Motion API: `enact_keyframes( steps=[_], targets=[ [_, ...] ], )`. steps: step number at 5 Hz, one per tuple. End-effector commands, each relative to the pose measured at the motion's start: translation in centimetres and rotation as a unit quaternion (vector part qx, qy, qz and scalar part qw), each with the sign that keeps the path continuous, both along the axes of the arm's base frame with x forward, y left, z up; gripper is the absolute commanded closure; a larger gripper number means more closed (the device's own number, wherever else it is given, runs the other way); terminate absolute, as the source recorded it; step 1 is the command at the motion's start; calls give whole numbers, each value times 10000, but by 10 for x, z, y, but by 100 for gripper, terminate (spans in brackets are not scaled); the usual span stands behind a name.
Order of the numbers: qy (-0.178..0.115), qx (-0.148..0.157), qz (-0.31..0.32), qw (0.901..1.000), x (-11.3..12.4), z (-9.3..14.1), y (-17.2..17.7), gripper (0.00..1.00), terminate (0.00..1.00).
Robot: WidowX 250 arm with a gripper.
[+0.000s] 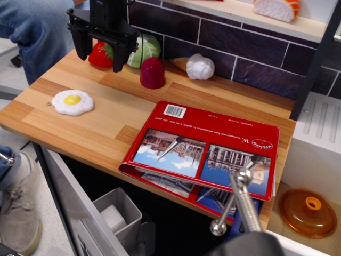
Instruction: Open book
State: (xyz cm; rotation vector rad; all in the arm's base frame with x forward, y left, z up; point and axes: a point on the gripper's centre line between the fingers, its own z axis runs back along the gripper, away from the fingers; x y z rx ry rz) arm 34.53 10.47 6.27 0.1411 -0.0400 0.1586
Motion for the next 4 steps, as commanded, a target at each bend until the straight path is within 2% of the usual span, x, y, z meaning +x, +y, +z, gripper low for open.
enact_keyframes(
  steps=[1,2,3,4],
  targets=[
    [0,0,0,10000,0,0,0,0,0],
    [45,-39,21,10000,-12,22,-24,0,0],
    [49,-272,166,9995,-25,47,-65,0,0],
    [137,-288,692,9971,-38,56,-115,0,0]
  ],
)
